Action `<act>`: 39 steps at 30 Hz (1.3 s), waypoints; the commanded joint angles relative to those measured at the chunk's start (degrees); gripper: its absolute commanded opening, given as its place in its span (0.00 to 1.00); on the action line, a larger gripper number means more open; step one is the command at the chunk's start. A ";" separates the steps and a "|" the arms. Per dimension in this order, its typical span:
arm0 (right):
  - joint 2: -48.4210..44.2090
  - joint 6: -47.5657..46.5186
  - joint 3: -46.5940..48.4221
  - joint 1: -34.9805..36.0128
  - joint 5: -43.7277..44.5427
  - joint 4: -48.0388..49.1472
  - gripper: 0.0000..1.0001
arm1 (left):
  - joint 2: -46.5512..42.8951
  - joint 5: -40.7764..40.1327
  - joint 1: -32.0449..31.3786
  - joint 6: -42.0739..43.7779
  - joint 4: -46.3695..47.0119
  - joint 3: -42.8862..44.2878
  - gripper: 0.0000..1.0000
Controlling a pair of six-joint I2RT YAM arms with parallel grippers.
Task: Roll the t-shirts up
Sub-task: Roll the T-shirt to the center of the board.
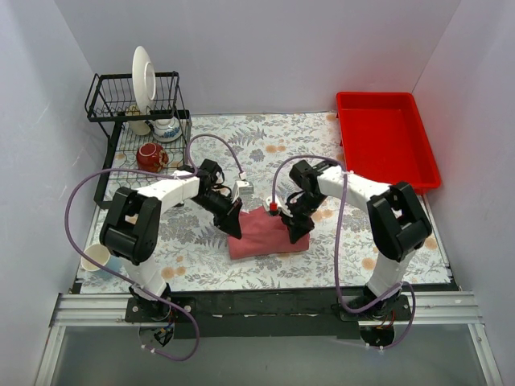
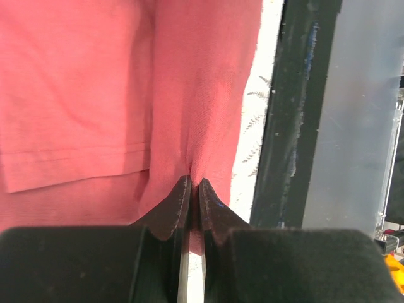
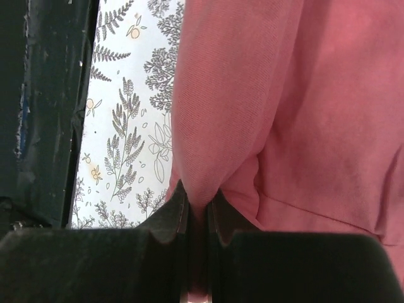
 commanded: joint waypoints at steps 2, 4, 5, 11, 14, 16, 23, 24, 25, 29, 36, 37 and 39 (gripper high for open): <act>8.13 -3.57 8.60 -3.51 -0.08 -13.33 0.01 | 4.02 -5.34 2.94 2.08 -1.67 3.22 0.00; 12.79 -4.55 11.41 -3.69 -0.43 -15.97 0.01 | 5.60 -6.05 3.38 1.47 -0.19 3.66 0.00; 14.46 -5.08 14.64 -3.78 -0.69 -16.67 0.01 | 5.87 -8.14 3.55 0.86 0.87 3.75 0.00; 27.91 -4.56 25.38 -3.78 -0.17 -18.79 0.01 | -0.34 -19.13 3.64 -8.10 12.64 4.97 0.34; 32.31 -2.88 29.26 -3.96 -0.34 -18.70 0.01 | -5.01 -21.43 3.56 -9.52 16.25 5.68 0.45; 34.16 -2.54 30.14 -3.96 -0.43 -18.70 0.01 | -8.70 -20.29 2.42 -8.56 15.91 5.77 0.47; 41.62 2.47 34.88 -4.31 -1.48 -18.52 0.01 | -21.70 -20.55 -11.10 -2.94 22.13 -5.54 0.53; 41.98 2.83 35.50 -4.40 -1.49 -18.61 0.01 | -23.38 -21.25 -14.43 -2.06 26.50 -8.18 0.55; 42.07 2.74 35.68 -4.40 -1.31 -18.52 0.01 | -25.48 -22.39 -16.20 0.47 27.85 -12.82 0.56; 41.99 2.65 34.98 -4.66 -1.22 -18.52 0.01 | -25.94 -25.56 -20.17 0.85 29.71 -17.08 0.54; 42.95 3.44 35.77 -4.84 -1.49 -18.52 0.01 | -26.12 -30.47 -21.49 4.01 33.74 -25.86 0.54; 43.13 3.44 35.86 -4.84 -1.57 -18.52 0.01 | -25.86 -31.53 -21.49 4.62 34.62 -27.09 0.54; 43.22 3.53 35.77 -4.84 -1.75 -18.52 0.01 | -24.72 -34.33 -21.58 6.56 37.77 -30.34 0.54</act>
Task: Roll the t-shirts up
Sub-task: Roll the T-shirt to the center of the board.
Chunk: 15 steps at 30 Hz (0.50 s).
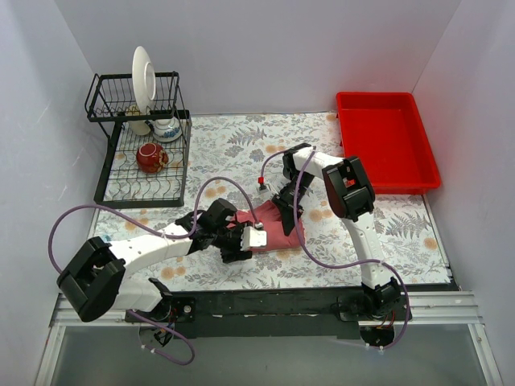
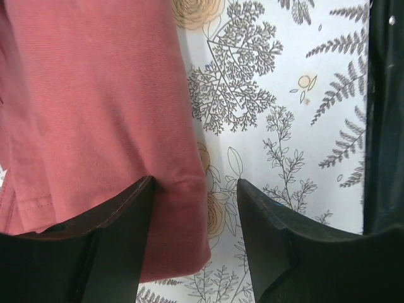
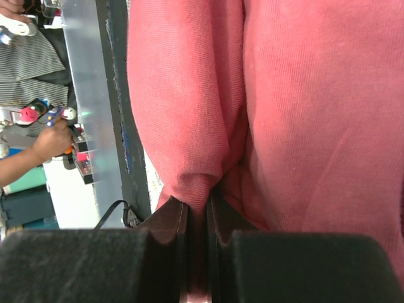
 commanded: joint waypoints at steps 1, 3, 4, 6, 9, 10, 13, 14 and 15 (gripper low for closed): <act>4.66 -2.79 -0.65 0.56 7.38 13.52 0.01 | 1.12 -7.00 -0.38 4.25 6.29 -5.37 0.54; 4.48 -2.79 -0.99 0.56 7.39 13.61 0.01 | 4.35 -8.15 -0.38 6.52 8.05 -7.31 0.47; 4.40 -2.70 -1.17 0.56 7.39 13.69 0.01 | 5.77 -8.94 -0.38 6.97 7.97 -7.40 0.37; 3.70 -2.17 -1.52 0.56 7.39 14.13 0.01 | 8.59 -10.17 -0.38 6.89 7.80 -6.70 0.07; -1.39 2.47 -4.85 -0.13 8.70 19.04 0.02 | 10.97 -11.67 -0.21 6.62 5.88 -3.99 0.00; -3.75 3.88 -7.91 -0.40 8.96 20.97 0.29 | 10.71 -9.32 0.06 6.71 4.56 -2.93 0.00; -15.26 7.23 -12.23 -2.07 9.84 28.36 0.82 | 9.04 -3.25 1.55 6.80 -1.25 1.02 0.00; -20.51 7.76 -13.64 -2.33 11.06 29.33 0.86 | 8.86 -0.19 1.81 5.84 -2.13 2.17 0.00; -23.17 8.02 -14.18 -2.77 11.25 30.64 0.92 | 9.03 1.41 2.51 4.79 -4.05 3.49 0.00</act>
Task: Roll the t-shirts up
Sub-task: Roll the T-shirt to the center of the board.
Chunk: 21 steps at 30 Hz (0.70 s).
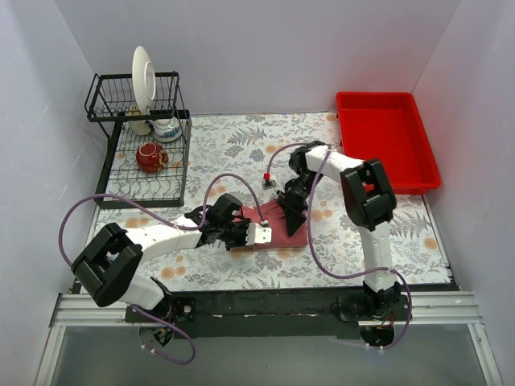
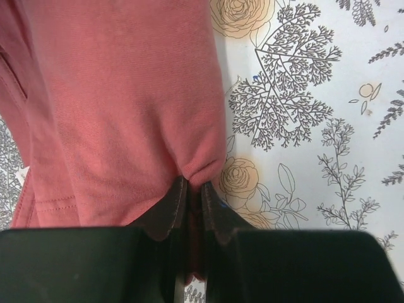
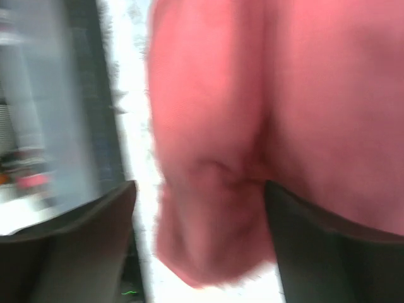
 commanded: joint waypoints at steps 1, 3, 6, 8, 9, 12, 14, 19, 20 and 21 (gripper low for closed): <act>-13.57 0.66 -3.82 -1.33 11.38 21.56 0.97 | 2.06 6.40 2.65 -4.24 -12.54 5.91 0.00; -23.14 2.49 -9.16 -0.81 12.61 26.20 0.99 | 4.34 12.47 4.93 -6.98 -16.41 9.71 0.00; -38.96 4.70 -26.10 2.78 19.54 44.99 0.99 | 8.12 21.59 8.89 -10.93 -21.15 17.00 0.00; -49.48 5.06 -37.00 5.25 25.50 61.60 0.99 | 9.53 24.68 11.25 -11.38 -23.01 20.77 0.00; -52.16 4.88 -46.36 7.78 27.36 65.82 0.99 | 11.10 27.66 11.96 -11.39 -25.19 22.10 0.00; -56.75 3.21 -54.60 12.88 32.65 74.03 0.99 | 15.14 33.99 15.57 -10.60 -31.09 27.20 0.00; -55.88 3.38 -54.98 14.31 33.62 73.52 0.98 | 16.39 35.77 17.32 -9.98 -34.33 28.96 0.00; -51.49 3.65 -54.10 15.54 32.39 75.62 0.98 | 17.09 35.60 18.74 -6.64 -35.14 30.46 0.00; -50.70 3.56 -53.92 15.72 32.48 76.23 0.99 | 17.44 35.68 19.26 -6.47 -35.49 30.64 0.00; -50.08 3.39 -53.75 15.80 32.39 77.28 0.98 | 17.45 35.60 19.44 -6.20 -35.58 30.82 0.00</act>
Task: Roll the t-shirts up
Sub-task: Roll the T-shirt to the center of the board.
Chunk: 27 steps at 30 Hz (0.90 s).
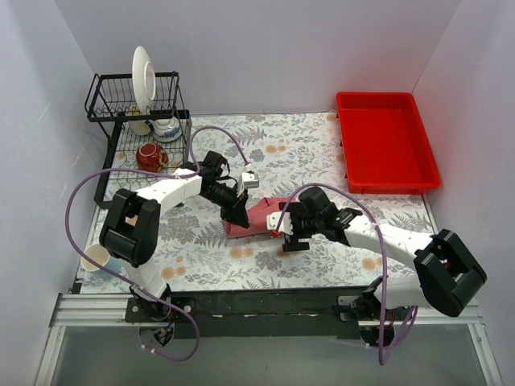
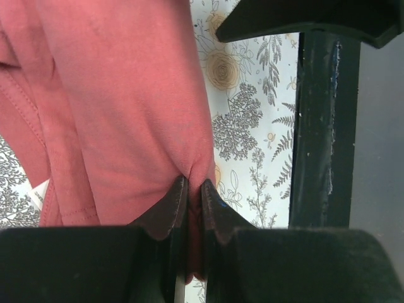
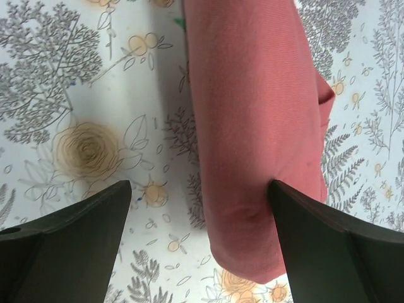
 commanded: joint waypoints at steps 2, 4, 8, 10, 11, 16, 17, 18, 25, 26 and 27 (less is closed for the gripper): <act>3.46 -0.44 2.86 0.66 1.59 7.92 0.97 | 0.13 4.04 1.41 3.20 -4.63 2.58 0.00; 3.38 -1.67 3.66 0.75 1.59 7.92 0.96 | 0.58 4.12 1.76 4.51 -5.42 3.10 0.00; 1.27 -5.88 3.40 0.75 0.89 7.66 0.96 | 1.81 4.38 2.12 5.31 -6.30 3.72 0.00; 0.22 -7.90 2.61 0.75 -0.07 7.92 0.96 | 2.16 4.73 2.12 5.58 -6.57 3.98 0.00; 0.12 -8.35 2.26 0.66 -0.43 7.92 0.96 | 2.42 4.91 2.20 5.32 -6.57 4.33 0.00; 4.15 -9.49 1.90 0.75 -1.40 7.92 0.96 | 2.69 6.84 2.90 3.82 -6.22 5.39 0.00; 5.04 -9.41 1.73 0.75 -1.22 10.44 0.96 | 2.60 6.85 3.08 3.82 -6.39 5.39 0.00; 5.91 -9.49 1.64 0.75 -1.13 11.43 0.96 | 2.51 6.76 3.08 4.08 -6.57 5.22 0.00; 16.10 -9.85 -0.38 0.66 5.44 24.09 0.84 | 1.46 6.41 3.87 6.89 -9.47 2.67 0.00; 16.73 -9.76 0.40 0.75 6.42 24.44 0.74 | 1.11 5.54 3.96 7.24 -10.08 2.41 0.00; 17.17 -9.67 0.84 0.31 7.04 24.18 0.55 | 0.76 4.66 4.05 8.03 -10.43 1.97 0.00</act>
